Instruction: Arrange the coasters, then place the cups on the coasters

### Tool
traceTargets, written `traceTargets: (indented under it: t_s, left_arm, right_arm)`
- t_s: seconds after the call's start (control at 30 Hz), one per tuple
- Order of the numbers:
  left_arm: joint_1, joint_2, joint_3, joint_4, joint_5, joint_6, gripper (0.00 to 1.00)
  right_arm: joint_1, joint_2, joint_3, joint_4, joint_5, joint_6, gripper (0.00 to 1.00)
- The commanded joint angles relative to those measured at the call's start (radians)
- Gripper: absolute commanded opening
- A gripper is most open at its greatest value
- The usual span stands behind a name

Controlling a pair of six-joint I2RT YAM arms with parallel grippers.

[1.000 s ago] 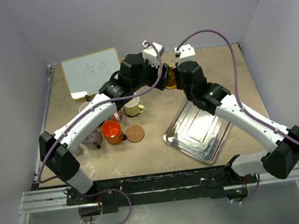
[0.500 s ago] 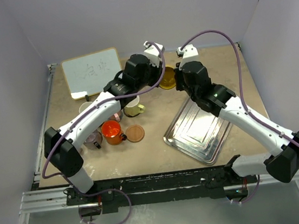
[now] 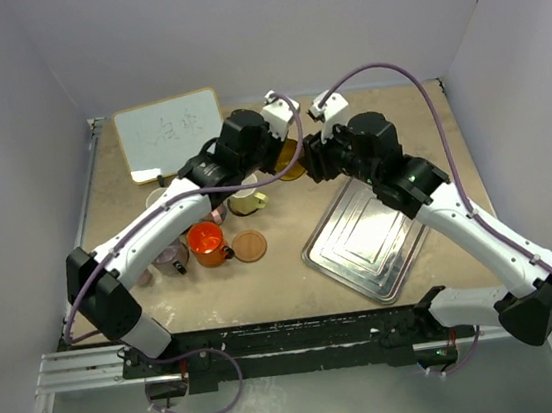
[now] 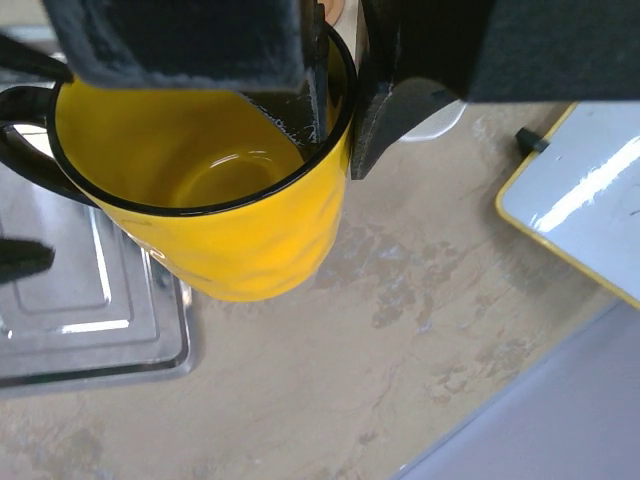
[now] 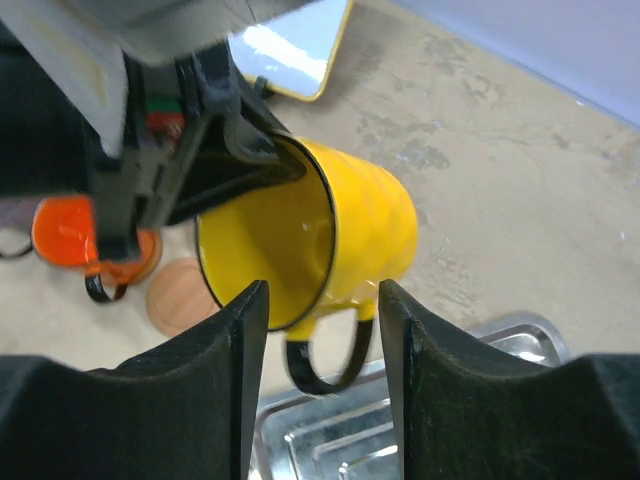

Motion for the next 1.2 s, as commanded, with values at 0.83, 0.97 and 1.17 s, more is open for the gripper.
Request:
traceTargets:
  t_s: [0.83, 0.97, 1.17]
  left_arm:
    - [0.123, -0.279, -0.428, -0.119, 0.327, 0.258, 0.03]
    - [0.123, -0.23, -0.431, -0.085, 0.317, 0.242, 0.03]
    - [0.158, -0.165, -0.389, -0.115, 0.306, 0.279, 0.03]
  right_arm:
    - [-0.216, -0.294, -0.222, -0.318, -0.442, -0.484, 0.91]
    - [-0.224, -0.286, -0.227, -0.321, -0.456, -0.481, 0.91]
    - [-0.226, -0.284, -0.228, -0.334, -0.464, -0.483, 0.91]
